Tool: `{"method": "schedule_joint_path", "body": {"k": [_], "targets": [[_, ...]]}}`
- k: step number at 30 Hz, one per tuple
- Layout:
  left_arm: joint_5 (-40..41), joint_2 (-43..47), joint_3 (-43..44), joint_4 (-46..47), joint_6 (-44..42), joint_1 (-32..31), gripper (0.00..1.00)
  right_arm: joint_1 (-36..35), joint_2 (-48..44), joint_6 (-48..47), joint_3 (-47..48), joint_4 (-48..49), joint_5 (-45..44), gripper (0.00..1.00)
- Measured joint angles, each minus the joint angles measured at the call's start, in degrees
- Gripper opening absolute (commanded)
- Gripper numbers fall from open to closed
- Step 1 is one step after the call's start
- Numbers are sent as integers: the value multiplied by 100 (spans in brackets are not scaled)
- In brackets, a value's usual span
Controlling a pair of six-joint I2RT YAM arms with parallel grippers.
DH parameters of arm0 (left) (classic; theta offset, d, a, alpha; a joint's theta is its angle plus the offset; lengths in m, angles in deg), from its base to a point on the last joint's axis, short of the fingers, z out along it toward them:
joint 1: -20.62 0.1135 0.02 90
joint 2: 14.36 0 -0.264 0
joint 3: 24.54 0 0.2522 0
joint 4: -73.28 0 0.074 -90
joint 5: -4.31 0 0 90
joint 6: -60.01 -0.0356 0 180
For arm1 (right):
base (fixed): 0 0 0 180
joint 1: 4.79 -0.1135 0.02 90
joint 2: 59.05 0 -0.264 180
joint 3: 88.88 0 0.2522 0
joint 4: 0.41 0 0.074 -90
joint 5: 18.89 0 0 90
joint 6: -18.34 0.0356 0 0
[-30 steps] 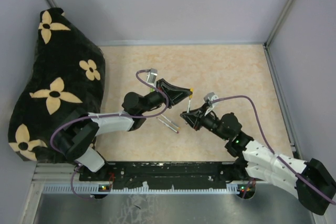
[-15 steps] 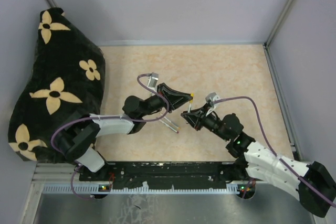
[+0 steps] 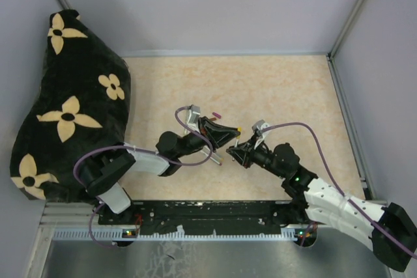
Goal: Insert the pens into the pen caps
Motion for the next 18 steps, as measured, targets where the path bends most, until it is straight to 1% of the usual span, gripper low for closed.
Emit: {"method": "schedule_joint_path", "body": {"k": [5,9,12,15,18], "targets": [[332,-44,-98,-11,-358,-205,0,-2,0,-28,-4,-271,-39,0],[546,-9,-127,-199,-560,-282,7,-2,20,-105,7,-476,-138,0],[702,111,-127,-518,-664,-304,15,-2,107,-157,101,-688,-225,0],[883,289,-125,-846,-754,-321,28,-2,201,-203,249,-901,-284,0],[957,466,-111,-1274,-837,-345,36,2,334,-234,435,-1093,-415,0]]}}
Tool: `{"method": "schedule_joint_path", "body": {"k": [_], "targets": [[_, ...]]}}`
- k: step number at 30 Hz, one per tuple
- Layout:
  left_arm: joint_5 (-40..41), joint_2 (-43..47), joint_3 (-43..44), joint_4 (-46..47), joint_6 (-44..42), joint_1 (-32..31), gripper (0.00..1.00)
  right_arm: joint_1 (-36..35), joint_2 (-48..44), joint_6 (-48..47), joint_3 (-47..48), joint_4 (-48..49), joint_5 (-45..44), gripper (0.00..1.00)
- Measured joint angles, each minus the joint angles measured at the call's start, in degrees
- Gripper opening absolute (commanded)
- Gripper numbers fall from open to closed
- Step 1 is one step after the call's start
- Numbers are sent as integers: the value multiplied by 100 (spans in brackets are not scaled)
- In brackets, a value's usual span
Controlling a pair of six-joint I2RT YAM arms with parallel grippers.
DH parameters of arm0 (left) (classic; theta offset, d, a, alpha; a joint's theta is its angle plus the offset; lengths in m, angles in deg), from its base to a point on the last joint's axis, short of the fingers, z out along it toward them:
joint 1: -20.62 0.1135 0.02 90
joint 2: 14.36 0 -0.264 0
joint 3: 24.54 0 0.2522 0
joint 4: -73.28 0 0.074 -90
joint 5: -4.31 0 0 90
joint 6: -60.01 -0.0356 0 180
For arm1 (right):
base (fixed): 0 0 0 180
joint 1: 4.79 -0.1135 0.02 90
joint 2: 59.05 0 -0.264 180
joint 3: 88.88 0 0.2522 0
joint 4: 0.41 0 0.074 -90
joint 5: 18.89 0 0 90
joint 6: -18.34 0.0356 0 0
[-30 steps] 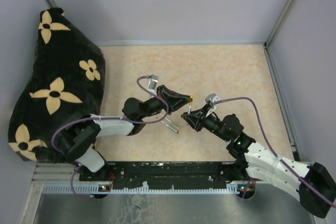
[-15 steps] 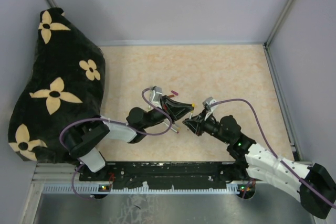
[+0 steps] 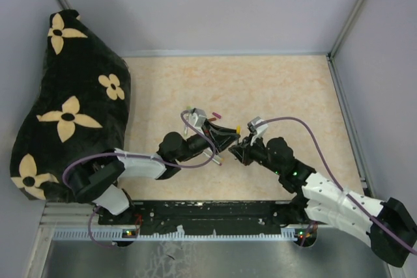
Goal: Insert the pens into the pen caps
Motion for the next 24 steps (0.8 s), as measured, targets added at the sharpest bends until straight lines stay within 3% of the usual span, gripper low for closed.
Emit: {"method": "schedule_joint_path", "body": {"k": [8,24], "targets": [[63,308,129,-922,-203,-57,51,9,308,-13,273,-229,-118,0],[472,463,568,-2103,-409,-96,54,9,420,-15,330,-190,-81,0]]}}
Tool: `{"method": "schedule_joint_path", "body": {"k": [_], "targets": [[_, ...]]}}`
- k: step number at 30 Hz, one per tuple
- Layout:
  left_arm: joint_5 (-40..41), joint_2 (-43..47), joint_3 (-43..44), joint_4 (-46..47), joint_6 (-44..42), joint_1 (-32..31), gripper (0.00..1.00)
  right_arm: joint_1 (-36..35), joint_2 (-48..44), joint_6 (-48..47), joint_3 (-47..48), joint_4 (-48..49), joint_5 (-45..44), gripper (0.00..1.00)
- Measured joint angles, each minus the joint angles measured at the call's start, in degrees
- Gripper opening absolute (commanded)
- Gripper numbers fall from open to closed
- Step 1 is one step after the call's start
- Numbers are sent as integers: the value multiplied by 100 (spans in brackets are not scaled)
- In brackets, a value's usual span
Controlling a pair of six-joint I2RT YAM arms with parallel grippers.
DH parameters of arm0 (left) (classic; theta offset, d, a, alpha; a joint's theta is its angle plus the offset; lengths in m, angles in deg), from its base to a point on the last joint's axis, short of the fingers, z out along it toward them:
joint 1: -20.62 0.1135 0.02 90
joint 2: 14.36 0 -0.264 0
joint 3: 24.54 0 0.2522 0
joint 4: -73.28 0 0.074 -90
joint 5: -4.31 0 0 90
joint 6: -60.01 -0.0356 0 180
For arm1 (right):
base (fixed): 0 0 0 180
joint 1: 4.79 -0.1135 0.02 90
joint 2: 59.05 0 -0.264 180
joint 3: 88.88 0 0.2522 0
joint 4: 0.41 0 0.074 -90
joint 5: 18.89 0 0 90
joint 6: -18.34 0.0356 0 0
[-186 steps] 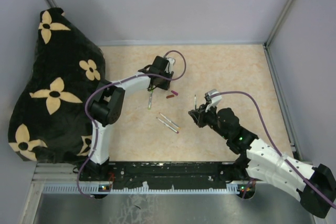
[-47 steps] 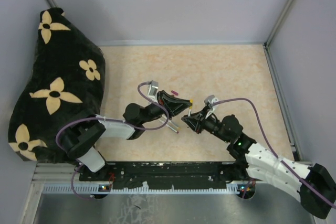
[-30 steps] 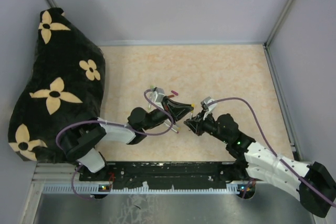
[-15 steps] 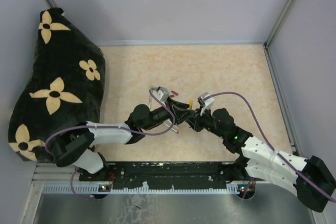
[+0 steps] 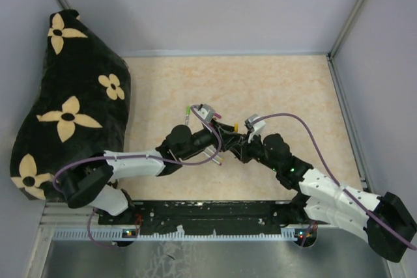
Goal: Insert the pens into the pen caps
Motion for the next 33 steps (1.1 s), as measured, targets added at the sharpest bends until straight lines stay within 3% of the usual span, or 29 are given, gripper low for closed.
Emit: {"method": "schedule_joint_path", "body": {"k": [19,24,28,33], "targets": [[470,0,306,-343,-42,-7,48,0,0,0,0,-2,98,0],[472,-9,358,-367,-39,-11,32,0,0,-2,0,-2,103,0],[452,-11,391,-361,-17,-11,2,0,0,-9,0,-7,107,0],[380,-35,391,-317,42,-17,0,0,-2,-42,0,-24,94,0]]}}
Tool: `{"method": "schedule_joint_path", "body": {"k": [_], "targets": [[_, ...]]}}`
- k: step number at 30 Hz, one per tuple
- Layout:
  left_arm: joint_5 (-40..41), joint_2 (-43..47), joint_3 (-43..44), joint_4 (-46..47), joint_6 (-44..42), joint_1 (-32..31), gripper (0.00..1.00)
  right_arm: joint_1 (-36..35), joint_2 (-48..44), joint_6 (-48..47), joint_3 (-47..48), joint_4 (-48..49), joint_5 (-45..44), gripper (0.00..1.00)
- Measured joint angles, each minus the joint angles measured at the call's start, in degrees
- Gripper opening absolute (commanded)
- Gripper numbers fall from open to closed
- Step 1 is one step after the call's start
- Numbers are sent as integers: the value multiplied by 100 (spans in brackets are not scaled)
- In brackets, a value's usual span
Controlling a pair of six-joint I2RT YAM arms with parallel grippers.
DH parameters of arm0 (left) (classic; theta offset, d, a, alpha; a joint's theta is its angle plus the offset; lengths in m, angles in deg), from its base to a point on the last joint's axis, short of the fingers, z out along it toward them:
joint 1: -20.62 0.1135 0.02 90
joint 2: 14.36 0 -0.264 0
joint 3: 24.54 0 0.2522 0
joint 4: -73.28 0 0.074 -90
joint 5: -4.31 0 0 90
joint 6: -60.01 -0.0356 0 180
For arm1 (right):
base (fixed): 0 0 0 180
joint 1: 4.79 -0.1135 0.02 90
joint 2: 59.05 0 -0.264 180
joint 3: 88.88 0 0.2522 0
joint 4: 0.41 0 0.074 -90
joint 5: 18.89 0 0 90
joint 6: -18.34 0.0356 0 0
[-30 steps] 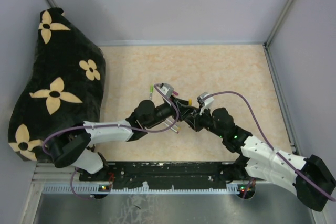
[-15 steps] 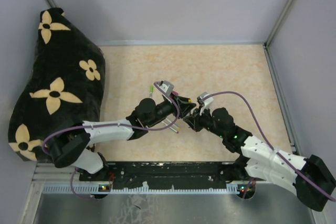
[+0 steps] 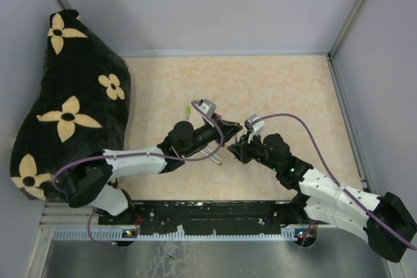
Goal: Insert the pens into the pen caps
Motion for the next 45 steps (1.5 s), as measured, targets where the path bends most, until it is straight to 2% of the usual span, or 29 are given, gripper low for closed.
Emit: {"method": "schedule_joint_path", "body": {"k": [12,23,30,45], "targets": [[-459,-13,-136,503,76,15,0,0,-457,-17,-120,-20,-17,0],[-549,-203,-313,953,369,17,0,33,-684,-221,-197,-184,24,0],[-404,-584,-356,1283,529,-44,0,125,-525,-402,-87,-570,-7,0],[4,-651,-376,1786,629,-114,0,188,-446,-813,426,-1119,-105,0]]}}
